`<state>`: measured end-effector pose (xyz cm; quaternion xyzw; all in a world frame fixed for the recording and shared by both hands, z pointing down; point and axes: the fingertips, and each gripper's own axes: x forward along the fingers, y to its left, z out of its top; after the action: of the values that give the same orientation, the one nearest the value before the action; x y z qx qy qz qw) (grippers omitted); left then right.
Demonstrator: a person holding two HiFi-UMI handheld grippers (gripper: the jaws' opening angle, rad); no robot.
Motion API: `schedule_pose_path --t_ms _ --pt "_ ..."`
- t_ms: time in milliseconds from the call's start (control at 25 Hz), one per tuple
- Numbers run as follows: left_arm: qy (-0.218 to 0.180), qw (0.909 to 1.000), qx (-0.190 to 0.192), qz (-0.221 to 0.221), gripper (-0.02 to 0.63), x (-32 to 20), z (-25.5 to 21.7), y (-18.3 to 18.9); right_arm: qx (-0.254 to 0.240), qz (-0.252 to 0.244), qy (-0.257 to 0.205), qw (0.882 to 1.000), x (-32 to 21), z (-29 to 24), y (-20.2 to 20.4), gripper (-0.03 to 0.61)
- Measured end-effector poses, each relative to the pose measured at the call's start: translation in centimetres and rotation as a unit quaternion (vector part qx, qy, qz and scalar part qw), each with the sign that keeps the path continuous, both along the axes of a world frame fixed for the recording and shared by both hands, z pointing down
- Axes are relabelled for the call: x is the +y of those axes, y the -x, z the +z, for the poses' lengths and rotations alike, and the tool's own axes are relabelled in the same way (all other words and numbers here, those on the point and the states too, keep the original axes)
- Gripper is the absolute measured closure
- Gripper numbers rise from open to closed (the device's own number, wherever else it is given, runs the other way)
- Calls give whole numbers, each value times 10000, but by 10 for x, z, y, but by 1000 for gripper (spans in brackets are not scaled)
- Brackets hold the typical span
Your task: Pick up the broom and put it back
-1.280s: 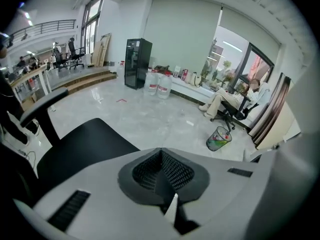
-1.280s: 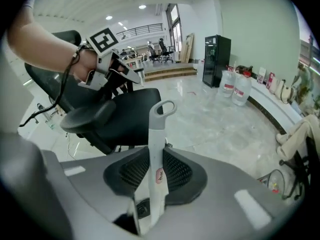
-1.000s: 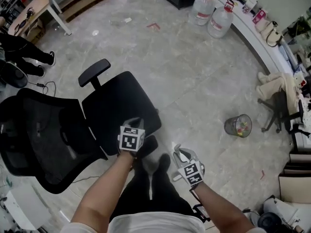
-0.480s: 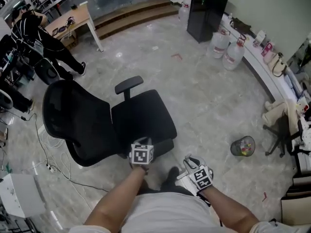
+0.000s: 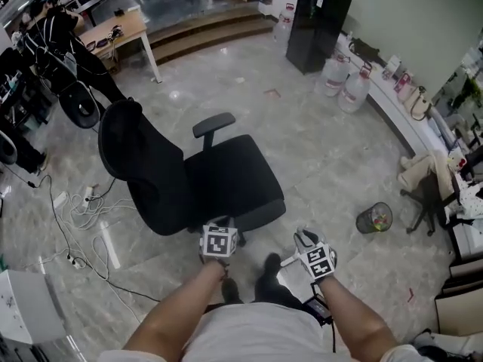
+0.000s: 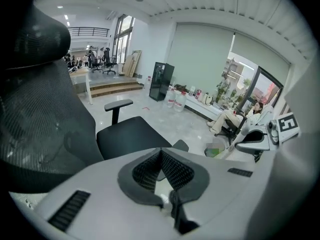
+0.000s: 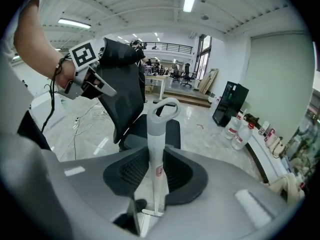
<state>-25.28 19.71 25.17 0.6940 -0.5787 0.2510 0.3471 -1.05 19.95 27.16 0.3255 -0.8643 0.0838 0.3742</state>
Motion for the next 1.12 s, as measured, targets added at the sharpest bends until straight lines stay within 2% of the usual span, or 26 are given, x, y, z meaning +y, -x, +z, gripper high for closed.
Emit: schedule_pose_path --t_ms 240,440,560,840,1120 --pt "149 9998 115 54 606 39 10 17 114 -65 64 9999 14 20 46 491" --pt "188 9997 170 65 606 44 12 23 228 -225 270 9991 -18 40 93 489" --pt "197 9996 151 113 606 44 13 26 284 -107 505 9983 -43 47 111 488" --pt "266 9994 184 103 606 55 13 34 395 227 797 9958 -69 55 118 483" --pt "215 9995 226 96 606 57 11 30 301 306 693 9967 -64 40 118 460"
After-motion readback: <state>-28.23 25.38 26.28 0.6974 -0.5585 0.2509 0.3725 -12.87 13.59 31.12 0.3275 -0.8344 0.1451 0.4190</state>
